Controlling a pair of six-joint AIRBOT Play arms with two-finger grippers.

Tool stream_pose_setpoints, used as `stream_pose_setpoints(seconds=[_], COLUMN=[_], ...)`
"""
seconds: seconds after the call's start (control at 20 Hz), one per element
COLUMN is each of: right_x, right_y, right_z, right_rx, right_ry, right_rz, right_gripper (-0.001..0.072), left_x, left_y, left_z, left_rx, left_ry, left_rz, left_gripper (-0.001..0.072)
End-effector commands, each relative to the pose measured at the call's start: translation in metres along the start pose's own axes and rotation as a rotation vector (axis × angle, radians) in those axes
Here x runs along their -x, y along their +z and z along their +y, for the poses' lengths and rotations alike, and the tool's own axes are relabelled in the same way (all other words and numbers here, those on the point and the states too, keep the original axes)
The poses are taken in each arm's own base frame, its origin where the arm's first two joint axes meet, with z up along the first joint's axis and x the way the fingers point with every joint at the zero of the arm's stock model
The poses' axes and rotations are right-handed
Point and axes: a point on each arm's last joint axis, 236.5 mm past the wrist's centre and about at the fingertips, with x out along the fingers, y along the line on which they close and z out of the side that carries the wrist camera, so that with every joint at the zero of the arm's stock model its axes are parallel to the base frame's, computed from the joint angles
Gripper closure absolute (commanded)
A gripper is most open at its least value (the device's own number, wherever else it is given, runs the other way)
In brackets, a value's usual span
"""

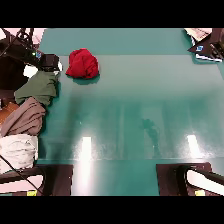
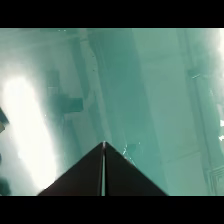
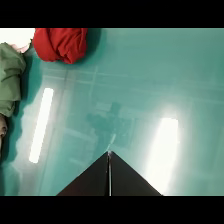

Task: Fold the shirts.

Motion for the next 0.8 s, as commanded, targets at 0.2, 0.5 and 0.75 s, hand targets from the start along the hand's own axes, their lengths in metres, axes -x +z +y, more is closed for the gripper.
stream_pose_setpoints(seconds=[0.2,0.5,0.75], right_x=[0.0,0.001,0.0], right_y=[0.017,0.021,0.017], right_z=[0.0,0.0,0.0], right_rx=[0.0,0.0,0.0], right_ry=[0.0,0.0,0.0], right_rz=[-0.073,-0.089,-0.072], right_gripper=[0.0693,0.0694,0.0693], left_x=[0.0,-0.011,-0.126], left_y=[0.011,0.07,0.075], left_z=[-0.006,0.004,0.061], left_rx=[0.036,0.051,0.08], left_ry=[-0.028,-0.016,0.085], left_rz=[-0.045,-0.278,-0.221], left_gripper=[0.0685,0.0174,0.0167])
